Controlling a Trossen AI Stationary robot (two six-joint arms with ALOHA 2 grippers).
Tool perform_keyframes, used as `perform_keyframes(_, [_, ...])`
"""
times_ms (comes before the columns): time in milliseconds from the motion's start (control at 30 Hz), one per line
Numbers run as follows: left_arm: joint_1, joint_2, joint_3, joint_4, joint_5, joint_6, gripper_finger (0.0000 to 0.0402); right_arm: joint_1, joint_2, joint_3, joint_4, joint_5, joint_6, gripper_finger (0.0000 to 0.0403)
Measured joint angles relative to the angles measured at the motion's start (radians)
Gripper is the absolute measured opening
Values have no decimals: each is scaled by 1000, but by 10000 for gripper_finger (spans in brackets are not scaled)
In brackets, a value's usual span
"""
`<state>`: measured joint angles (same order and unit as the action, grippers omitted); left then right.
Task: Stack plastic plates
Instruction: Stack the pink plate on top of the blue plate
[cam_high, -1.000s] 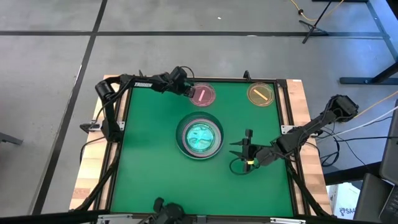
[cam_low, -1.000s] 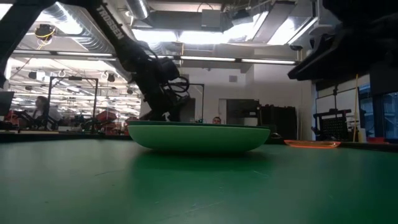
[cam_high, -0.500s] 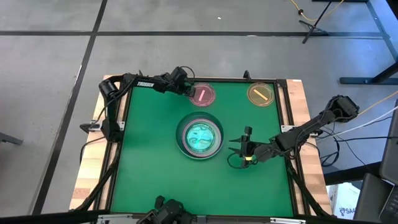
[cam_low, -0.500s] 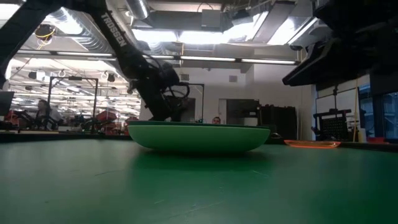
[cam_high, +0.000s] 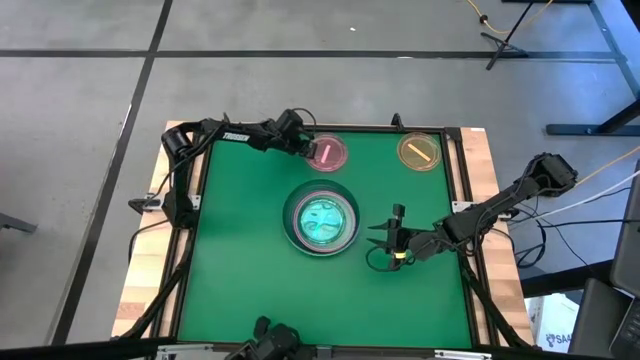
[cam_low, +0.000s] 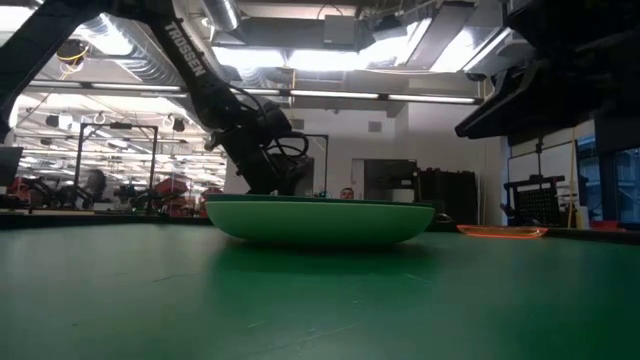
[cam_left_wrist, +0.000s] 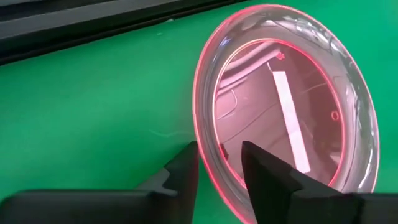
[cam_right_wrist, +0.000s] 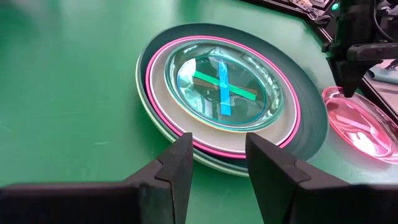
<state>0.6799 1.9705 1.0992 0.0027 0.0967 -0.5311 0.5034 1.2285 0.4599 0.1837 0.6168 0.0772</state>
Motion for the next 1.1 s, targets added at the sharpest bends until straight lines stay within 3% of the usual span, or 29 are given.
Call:
perform_keyframes(400, [-9, 0, 0, 0, -41, 45, 5, 0, 0, 0, 0, -3, 26, 140])
perform_keyframes(667, [-22, 0, 0, 13, -121, 71, 2, 0, 0, 0, -1, -8, 26, 140])
perform_keyframes(1100, [-52, -52, -1, 56, -139, 55, 1, 0, 0, 0, -12, -8, 49, 140])
